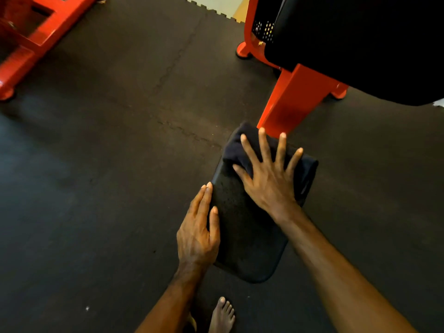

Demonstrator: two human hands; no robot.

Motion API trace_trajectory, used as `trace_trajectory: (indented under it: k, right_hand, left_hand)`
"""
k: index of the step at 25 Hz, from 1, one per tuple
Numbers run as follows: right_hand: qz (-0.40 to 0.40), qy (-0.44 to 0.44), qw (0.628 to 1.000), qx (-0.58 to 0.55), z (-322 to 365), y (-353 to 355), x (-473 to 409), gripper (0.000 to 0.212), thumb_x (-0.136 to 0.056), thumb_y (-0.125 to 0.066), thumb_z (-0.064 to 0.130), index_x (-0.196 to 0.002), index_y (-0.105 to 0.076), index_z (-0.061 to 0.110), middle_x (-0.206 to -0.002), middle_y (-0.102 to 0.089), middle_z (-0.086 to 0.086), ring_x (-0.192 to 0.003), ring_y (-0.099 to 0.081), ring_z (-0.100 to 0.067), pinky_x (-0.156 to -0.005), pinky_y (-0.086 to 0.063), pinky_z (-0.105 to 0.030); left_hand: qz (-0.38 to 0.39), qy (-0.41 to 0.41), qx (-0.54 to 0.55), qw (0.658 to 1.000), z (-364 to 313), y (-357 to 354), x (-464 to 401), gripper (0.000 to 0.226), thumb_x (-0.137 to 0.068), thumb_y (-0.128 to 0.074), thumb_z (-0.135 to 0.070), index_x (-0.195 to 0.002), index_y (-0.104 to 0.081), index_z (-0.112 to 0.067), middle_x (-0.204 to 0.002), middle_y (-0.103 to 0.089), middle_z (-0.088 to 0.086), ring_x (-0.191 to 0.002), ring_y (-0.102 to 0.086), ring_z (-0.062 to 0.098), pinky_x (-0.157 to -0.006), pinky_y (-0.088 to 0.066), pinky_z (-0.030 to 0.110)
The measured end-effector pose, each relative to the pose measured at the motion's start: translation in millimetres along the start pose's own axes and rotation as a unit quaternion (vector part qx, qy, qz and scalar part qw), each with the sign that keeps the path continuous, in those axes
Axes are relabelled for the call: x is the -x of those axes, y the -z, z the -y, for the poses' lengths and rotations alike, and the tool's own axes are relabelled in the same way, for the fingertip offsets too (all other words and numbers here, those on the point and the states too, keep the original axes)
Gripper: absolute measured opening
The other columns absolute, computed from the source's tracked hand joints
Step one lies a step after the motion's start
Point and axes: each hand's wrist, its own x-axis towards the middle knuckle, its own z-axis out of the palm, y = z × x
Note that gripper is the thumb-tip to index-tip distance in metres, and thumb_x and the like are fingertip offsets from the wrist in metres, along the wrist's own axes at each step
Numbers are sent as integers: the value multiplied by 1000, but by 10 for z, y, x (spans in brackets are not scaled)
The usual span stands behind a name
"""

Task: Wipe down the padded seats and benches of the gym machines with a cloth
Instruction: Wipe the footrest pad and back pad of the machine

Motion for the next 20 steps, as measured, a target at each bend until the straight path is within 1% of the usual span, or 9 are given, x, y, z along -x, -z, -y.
trace_trajectory:
  k: [2,6,8,11,12,14,16,17,20]
  right_hand:
    - [6,-20,1000,-7,324,22,-140,76,-100,-21,75,-167,-3,43,-177,2,-4,-159,1,-50,-114,-4,-84]
    - [3,161,987,28,116,22,443,75,-103,-30,73,-167,-3,43,-177,5,2,-161,7,-42,-117,-9,-78]
    - [-5,131,991,30,-77,25,553,75,-104,-31,72,-167,-3,43,-177,6,4,-162,6,-39,-118,-9,-77]
    - [-5,-14,1000,3,247,4,102,75,-102,-26,71,-167,-2,42,-177,5,-2,-160,5,-46,-116,-4,-81]
    - [0,-17,1000,0,429,16,13,75,-102,-25,71,-167,-3,41,-177,5,-4,-160,5,-47,-115,-3,-82]
    - [4,81,997,5,602,-7,119,75,-103,-29,69,-168,-6,40,-177,3,-3,-160,6,-45,-117,-4,-80]
    - [6,179,984,22,394,3,481,75,-104,-35,67,-168,-8,39,-177,2,3,-162,7,-38,-119,-9,-76]
    - [13,189,981,28,231,29,620,75,-104,-37,66,-168,-7,38,-177,2,4,-162,7,-35,-120,-10,-74]
    - [-2,81,996,30,129,-8,404,74,-104,-32,67,-168,-7,39,-177,3,3,-163,4,-33,-120,-6,-76]
  left_hand:
    - [4,2,1,1000,23,-5,6,54,-111,-35,-45,-165,-30,-38,-169,-28,-22,-148,-37,-6,-105,-37,10]
    - [5,18,16,1000,8,-8,14,51,-110,-35,-45,-162,-35,-39,-167,-34,-19,-146,-41,-3,-108,-47,23]
    - [4,15,20,1000,-5,5,9,54,-111,-36,-44,-164,-32,-38,-168,-32,-21,-149,-39,-2,-109,-44,21]
    - [-4,9,12,1000,23,-25,0,56,-111,-37,-43,-165,-30,-34,-170,-29,-20,-151,-35,-3,-112,-39,18]
    - [-1,14,15,1000,35,-30,-1,56,-111,-37,-43,-165,-30,-33,-169,-30,-19,-151,-35,-3,-113,-37,17]
    - [11,34,26,999,62,-36,15,53,-110,-36,-45,-161,-37,-33,-163,-40,-17,-147,-42,0,-109,-36,12]
    - [19,58,42,997,42,-18,10,46,-108,-37,-47,-152,-43,-37,-149,-53,-16,-136,-54,6,-101,-37,7]
    - [20,64,54,996,33,-3,7,48,-108,-38,-46,-155,-42,-36,-152,-51,-16,-138,-53,6,-103,-38,9]
    - [8,47,39,998,24,16,24,59,-109,-38,-43,-166,-30,-27,-169,-34,-12,-150,-37,2,-116,-35,23]
